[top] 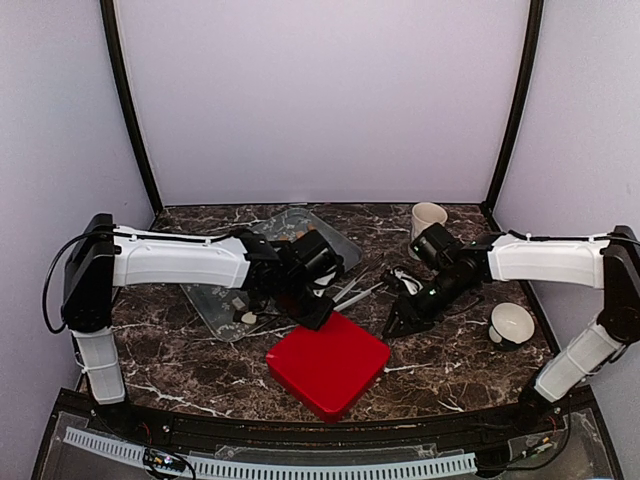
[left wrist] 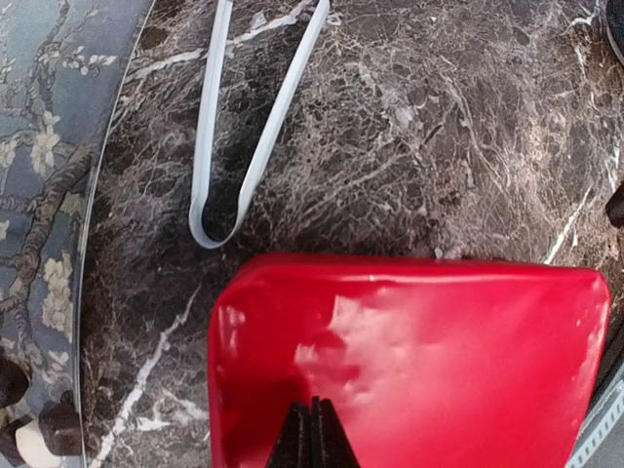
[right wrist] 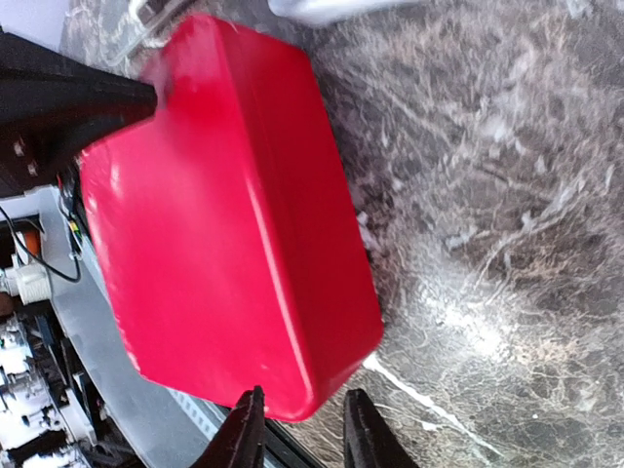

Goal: Pack the chocolate

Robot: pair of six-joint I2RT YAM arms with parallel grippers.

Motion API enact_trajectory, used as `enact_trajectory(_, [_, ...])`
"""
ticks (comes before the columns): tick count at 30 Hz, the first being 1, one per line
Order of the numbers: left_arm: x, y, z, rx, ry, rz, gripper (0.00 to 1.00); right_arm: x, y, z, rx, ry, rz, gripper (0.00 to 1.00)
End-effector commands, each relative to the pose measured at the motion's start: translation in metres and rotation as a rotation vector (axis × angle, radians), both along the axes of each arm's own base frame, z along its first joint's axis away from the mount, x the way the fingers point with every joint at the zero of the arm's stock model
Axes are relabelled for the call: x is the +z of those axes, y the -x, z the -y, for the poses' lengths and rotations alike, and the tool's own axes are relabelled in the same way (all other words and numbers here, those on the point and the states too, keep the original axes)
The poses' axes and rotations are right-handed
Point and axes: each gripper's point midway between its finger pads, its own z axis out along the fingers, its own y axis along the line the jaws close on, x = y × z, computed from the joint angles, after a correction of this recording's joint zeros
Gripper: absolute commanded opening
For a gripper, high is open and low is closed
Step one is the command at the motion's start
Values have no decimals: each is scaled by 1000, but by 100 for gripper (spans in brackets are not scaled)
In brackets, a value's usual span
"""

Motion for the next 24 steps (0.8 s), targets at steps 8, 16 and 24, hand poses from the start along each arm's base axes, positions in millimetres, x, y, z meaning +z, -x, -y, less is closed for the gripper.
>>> enact_trajectory(8, [61,40,-56,42,104,-8,1,20,7,-22,77,-31,68,16])
enact_trajectory(16, [44,84,-95,93,145,-105,1,-26,34,-14,108,30,-32,14])
enact_trajectory(24, [-15,93,-107,120,32,-190,1,-20,38,-13,124,31,-40,14])
